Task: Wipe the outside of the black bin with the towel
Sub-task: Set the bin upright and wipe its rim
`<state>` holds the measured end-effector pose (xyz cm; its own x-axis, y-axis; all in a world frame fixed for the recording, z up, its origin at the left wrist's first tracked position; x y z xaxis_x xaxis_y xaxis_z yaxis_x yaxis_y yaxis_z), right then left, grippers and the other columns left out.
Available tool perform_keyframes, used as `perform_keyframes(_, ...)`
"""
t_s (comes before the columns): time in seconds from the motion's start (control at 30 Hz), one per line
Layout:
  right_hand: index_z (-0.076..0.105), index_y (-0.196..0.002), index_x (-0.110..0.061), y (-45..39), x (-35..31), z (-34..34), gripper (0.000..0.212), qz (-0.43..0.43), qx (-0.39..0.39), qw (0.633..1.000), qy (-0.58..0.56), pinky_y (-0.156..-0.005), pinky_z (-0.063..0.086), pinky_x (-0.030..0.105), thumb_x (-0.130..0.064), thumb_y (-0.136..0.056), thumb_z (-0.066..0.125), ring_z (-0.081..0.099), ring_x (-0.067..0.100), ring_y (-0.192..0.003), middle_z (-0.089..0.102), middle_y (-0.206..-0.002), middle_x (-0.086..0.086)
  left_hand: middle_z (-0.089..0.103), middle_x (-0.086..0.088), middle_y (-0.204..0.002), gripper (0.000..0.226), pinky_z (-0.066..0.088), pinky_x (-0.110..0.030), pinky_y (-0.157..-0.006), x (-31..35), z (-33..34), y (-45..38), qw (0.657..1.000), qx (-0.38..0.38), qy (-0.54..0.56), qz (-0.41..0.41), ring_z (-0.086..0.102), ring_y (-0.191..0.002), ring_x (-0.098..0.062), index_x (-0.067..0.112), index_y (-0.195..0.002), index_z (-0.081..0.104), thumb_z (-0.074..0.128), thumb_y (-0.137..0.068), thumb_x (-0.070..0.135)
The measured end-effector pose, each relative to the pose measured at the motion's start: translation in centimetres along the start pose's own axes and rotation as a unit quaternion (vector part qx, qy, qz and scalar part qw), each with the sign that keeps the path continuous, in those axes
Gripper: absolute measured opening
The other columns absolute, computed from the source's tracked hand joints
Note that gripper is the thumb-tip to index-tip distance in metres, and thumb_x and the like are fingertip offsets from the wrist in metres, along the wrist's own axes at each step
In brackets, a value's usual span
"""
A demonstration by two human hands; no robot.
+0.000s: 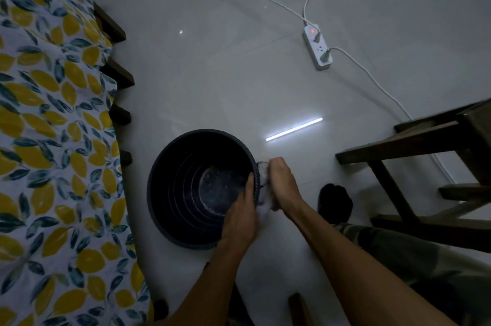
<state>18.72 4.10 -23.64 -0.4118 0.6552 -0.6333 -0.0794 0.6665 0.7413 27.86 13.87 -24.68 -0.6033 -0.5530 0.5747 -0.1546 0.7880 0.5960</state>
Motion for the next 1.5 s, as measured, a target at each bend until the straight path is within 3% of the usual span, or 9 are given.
perform_keyframes(0.07, 0.053, -0.103, -0.019, 0.1, -0.3, -1.2, 0.023, -0.032, -0.018, 0.999, 0.038, -0.05, 0.043, 0.022, -0.039, -0.104, 0.041, 0.06, 0.018, -0.075, 0.061, -0.09, 0.004, 0.033, -0.002, -0.16, 0.078, 0.036, -0.047, -0.116, 0.6, 0.5, -0.3, 0.999, -0.002, 0.032, 0.023, 0.039, -0.142, -0.021, 0.047, -0.156, 0.005, 0.044, -0.09, 0.064)
perform_keyframes(0.13, 0.043, -0.093, -0.021, 0.4, -0.5, -2.1, 0.019, -0.076, -0.028, 0.993, 0.081, -0.043, 0.036, 0.011, -0.033, -0.108, 0.044, 0.053, 0.01, -0.069, 0.053, -0.084, -0.001, 0.041, 0.004, -0.155, 0.082, 0.042, -0.042, -0.111, 1.0, 0.5, -0.7, 0.998, -0.017, 0.053, 0.035, 0.046, -0.136, -0.015, 0.05, -0.155, 0.006, 0.057, -0.092, 0.046)
perform_keyframes(0.27, 0.048, -0.111, -0.015, 1.6, -1.0, -3.1, 0.016, -0.12, -0.064, 0.981, 0.141, -0.047, 0.039, 0.007, -0.029, -0.11, 0.039, 0.055, 0.004, -0.074, 0.061, -0.095, -0.001, 0.051, 0.002, -0.136, 0.075, 0.05, -0.05, -0.101, 1.8, -0.8, -1.0, 0.999, -0.034, 0.022, 0.032, 0.053, -0.124, -0.023, 0.038, -0.146, 0.028, 0.066, -0.082, 0.038)
perform_keyframes(0.43, 0.05, -0.101, -0.023, 3.9, -2.3, -3.9, 0.016, -0.195, -0.065, 0.952, 0.226, -0.063, 0.041, 0.029, -0.031, -0.109, 0.038, 0.059, 0.016, -0.076, 0.06, -0.088, -0.004, 0.02, -0.006, -0.16, 0.071, 0.033, -0.049, -0.112, 5.1, -6.0, 0.0, 0.983, 0.107, -0.119, 0.085, 0.027, -0.142, -0.028, 0.024, -0.157, 0.02, 0.055, -0.096, 0.032)
perform_keyframes(0.6, 0.051, -0.096, -0.025, 6.4, -4.9, -5.4, 0.012, -0.255, -0.07, 0.918, 0.296, -0.082, 0.044, 0.038, -0.028, -0.106, 0.043, 0.058, 0.017, -0.087, 0.062, -0.096, -0.005, 0.03, -0.001, -0.16, 0.041, 0.035, -0.048, -0.112, 8.0, -9.2, 1.2, 0.965, 0.079, -0.185, 0.165, 0.028, -0.145, -0.024, 0.023, -0.136, 0.054, 0.058, -0.095, 0.023)
perform_keyframes(0.77, 0.061, -0.101, -0.021, 9.8, -7.6, -7.4, 0.014, -0.29, -0.045, 0.902, 0.316, -0.08, 0.044, 0.034, -0.017, -0.1, 0.048, 0.063, 0.024, -0.091, 0.074, -0.106, 0.005, 0.06, 0.003, -0.119, 0.017, 0.043, -0.045, -0.094, 10.3, -11.9, 4.9, 0.948, 0.113, -0.206, 0.216, 0.054, -0.111, -0.021, 0.019, -0.108, 0.059, 0.054, -0.099, 0.033)
perform_keyframes(0.97, 0.07, -0.114, -0.024, 14.9, -9.8, -8.7, 0.022, -0.35, 0.021, 0.899, 0.261, -0.082, 0.056, 0.037, -0.025, -0.094, 0.061, 0.069, 0.023, -0.093, 0.077, -0.106, 0.0, 0.049, 0.01, -0.075, 0.024, 0.032, -0.033, -0.064, 14.1, -16.8, 11.1, 0.931, 0.155, -0.16, 0.289, 0.046, -0.07, -0.014, 0.023, -0.082, 0.043, 0.052, -0.101, 0.035)
perform_keyframes(1.17, 0.054, -0.085, -0.026, 18.0, -10.9, -8.3, 0.013, -0.358, 0.021, 0.881, 0.31, -0.072, 0.056, 0.042, -0.02, -0.083, 0.067, 0.064, 0.026, -0.083, 0.068, -0.087, 0.001, 0.054, 0.011, -0.073, 0.019, 0.045, -0.037, -0.059, 15.3, -20.5, 15.7, 0.922, 0.178, -0.165, 0.303, 0.053, -0.066, -0.016, 0.029, -0.085, 0.04, 0.051, -0.1, 0.035)
perform_keyframes(1.5, 0.075, -0.097, -0.023, 19.1, -11.3, -11.9, 0.012, -0.36, 0.051, 0.857, 0.365, -0.073, 0.049, 0.034, -0.031, -0.089, 0.074, 0.066, 0.024, -0.092, 0.075, -0.097, 0.003, 0.063, 0.007, -0.094, 0.005, 0.052, -0.043, -0.07, 13.1, -26.7, 19.4, 0.897, 0.225, -0.24, 0.295, 0.06, -0.084, -0.02, 0.029, -0.096, 0.058, 0.061, -0.092, 0.029)
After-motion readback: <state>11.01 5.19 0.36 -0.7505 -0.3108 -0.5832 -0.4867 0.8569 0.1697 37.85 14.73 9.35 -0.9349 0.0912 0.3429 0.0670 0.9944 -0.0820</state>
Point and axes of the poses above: each hand's wrist, its own y-axis away from the middle knuckle, its own z-axis out of the palm, x = y × z, the point moved 1 cm from there along -y, towards the middle knuckle
